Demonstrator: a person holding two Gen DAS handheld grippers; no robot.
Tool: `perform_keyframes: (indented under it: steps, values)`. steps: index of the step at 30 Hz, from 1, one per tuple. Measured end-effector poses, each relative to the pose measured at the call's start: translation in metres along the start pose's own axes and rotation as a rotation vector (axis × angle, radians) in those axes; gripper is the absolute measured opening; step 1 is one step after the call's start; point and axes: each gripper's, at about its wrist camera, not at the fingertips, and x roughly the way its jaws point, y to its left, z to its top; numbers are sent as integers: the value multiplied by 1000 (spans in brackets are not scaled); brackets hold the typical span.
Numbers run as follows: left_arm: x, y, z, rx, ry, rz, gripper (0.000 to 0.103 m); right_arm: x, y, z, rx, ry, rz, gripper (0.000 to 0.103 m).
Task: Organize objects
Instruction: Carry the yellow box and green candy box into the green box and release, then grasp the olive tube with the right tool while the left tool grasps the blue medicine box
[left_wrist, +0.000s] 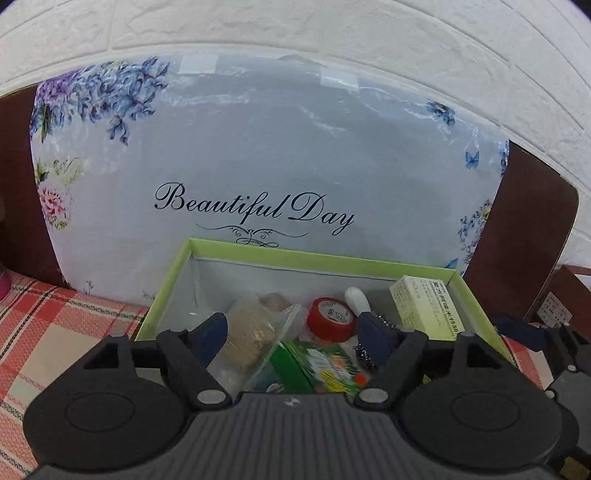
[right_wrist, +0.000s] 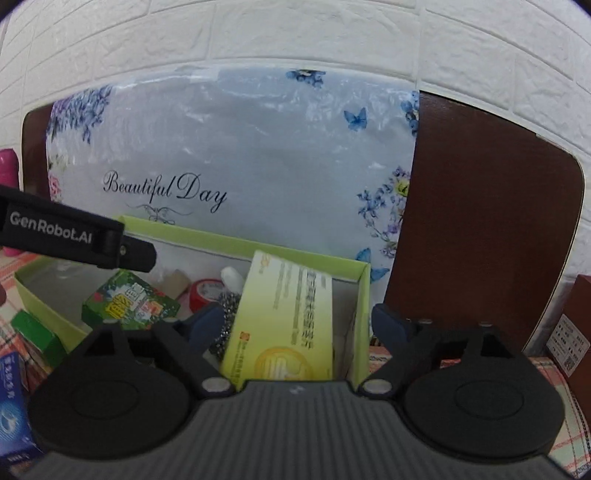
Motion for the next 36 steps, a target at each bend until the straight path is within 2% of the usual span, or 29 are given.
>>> perform_keyframes:
  steps: [5,8,11,14,18,26,30,33,36]
  values:
    - [-16,-2,3,-5,-1,-6,80,-8,-6,-3,25,-2,-1,97]
    - [-39,-11,6,12,-18,5,80,-29,-10,6,50,-47,-9,103]
    - [-63,-18,4,24,-17,36,81,-55,-17,14,79,-88,-27,103]
    - [-89,-19,-11,14,-29,42,83,-82,-24,15,122,-102,-35,103]
    - [-109,-21,-37,3,16,65,83,-115,-26,4,164,-95,-28,103]
    - [-135,-17,-88,18,78,113,83,-162,-15,-33,201,-37,-8,103]
    - [-138,2,-120,-13,144,135,83,-174,-6,-55,215,7,2,103]
    - [-137,20,-140,-48,198,180,83,-175,6,-75,202,59,10,103]
    - [-139,37,-150,-95,219,202,83,-170,23,-93,180,116,25,103]
